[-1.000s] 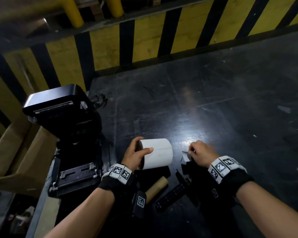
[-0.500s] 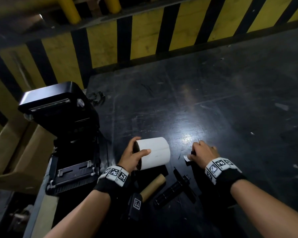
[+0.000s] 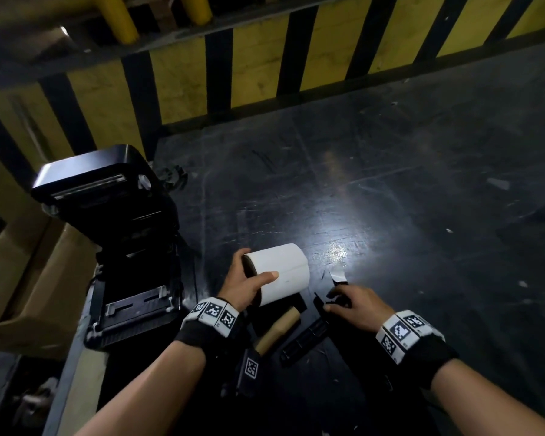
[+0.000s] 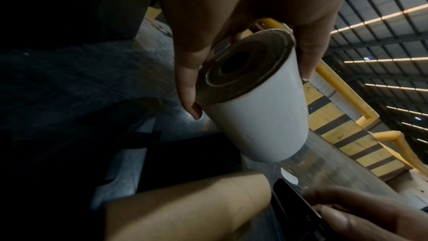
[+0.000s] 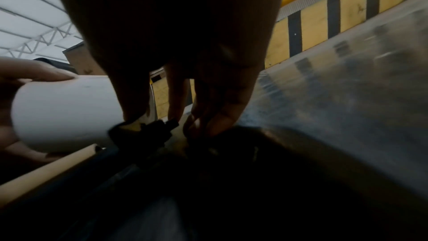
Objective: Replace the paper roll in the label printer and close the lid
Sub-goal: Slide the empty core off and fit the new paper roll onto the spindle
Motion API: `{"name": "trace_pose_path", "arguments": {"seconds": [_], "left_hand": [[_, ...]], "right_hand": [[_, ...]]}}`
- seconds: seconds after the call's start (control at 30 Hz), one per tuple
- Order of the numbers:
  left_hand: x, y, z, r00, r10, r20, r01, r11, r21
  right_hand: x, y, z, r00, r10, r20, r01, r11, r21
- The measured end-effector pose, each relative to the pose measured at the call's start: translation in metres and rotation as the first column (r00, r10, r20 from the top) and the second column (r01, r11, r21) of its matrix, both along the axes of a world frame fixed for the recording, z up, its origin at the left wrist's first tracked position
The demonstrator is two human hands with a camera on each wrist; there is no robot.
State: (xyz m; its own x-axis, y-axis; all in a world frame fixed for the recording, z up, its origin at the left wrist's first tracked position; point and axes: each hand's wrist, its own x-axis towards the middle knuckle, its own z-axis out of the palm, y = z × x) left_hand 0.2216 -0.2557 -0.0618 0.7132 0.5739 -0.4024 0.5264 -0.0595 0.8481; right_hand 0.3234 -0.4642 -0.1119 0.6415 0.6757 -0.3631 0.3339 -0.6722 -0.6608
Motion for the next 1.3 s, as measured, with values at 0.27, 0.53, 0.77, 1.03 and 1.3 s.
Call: {"name": "trace_pose_path", "arguments": {"seconds": [0.27, 0.53, 0.77, 1.03, 1.3], "left_hand": [[0.005, 0.002, 0.0, 0.994, 0.084, 0.068, -0.078, 0.994, -0.079], [-0.001, -0.001, -0.006, 0.969, 0.218, 0.114, -0.186, 0.953, -0.238], [-0.008, 0.005, 0.012, 0.966, 0.204, 0.158, -0.126, 0.906, -0.404], [-0.009, 0.01, 0.046, 0.939, 0.122, 0.321, 0.015, 0.919, -0.394], [-0.015, 0.012, 0.066, 0.915, 0.086, 0.393, 0.085, 0.914, -0.397]], "right_hand": [[-0.005, -0.008, -0.008, 0.999, -0.017, -0.048, 0.019, 0.999, 0.03], [0.008, -0.033, 0.005, 0.993, -0.105, -0.051, 0.112, 0.984, 0.142], [0.032, -0.054, 0.058, 0.94, -0.314, 0.134, 0.257, 0.91, 0.326], [0.045, -0.04, 0.102, 0.857, -0.502, 0.114, 0.376, 0.762, 0.528], [0.039, -0.028, 0.1, 0.864, -0.492, 0.102, 0.358, 0.745, 0.563]]}}
